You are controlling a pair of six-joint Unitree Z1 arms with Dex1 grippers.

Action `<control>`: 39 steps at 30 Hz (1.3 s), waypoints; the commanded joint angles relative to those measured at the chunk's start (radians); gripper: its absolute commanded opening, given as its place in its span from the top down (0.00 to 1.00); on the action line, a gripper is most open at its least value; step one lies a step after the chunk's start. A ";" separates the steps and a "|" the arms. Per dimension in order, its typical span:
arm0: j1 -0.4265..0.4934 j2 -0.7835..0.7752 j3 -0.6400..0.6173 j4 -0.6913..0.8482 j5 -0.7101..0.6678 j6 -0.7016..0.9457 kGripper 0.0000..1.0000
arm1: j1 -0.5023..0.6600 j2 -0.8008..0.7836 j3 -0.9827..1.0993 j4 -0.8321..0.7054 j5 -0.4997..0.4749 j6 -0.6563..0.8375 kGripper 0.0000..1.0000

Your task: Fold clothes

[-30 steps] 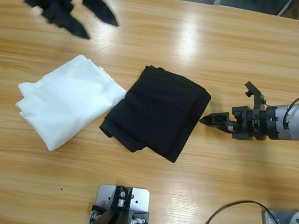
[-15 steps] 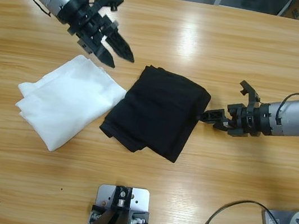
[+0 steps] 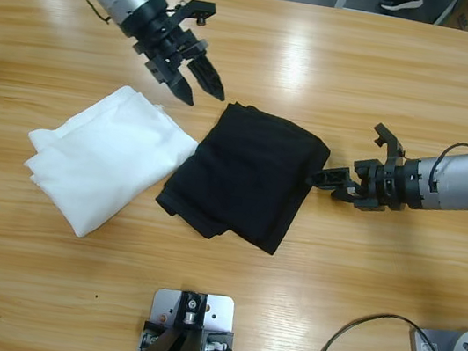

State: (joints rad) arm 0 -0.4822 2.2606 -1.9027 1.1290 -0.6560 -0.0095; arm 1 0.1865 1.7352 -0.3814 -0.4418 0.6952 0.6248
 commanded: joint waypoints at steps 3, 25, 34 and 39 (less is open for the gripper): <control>-0.033 0.114 -0.019 0.044 0.270 -0.075 0.17 | -0.009 0.070 0.021 -0.024 0.007 0.013 0.00; -0.136 0.215 -0.157 0.038 0.154 -0.112 0.18 | -0.009 0.112 0.042 -0.081 0.009 0.009 0.00; -0.156 0.213 -0.144 0.039 0.091 -0.126 0.18 | -0.010 0.118 0.050 -0.108 0.013 0.010 0.00; -0.156 0.195 -0.083 0.038 0.073 -0.144 0.32 | -0.016 0.125 0.076 -0.142 0.014 0.010 0.00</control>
State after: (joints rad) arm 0 -0.6275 2.4071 -2.0592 1.1592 -0.5482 -0.1298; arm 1 0.1865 1.7777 -0.3678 -0.5541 0.7058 0.6250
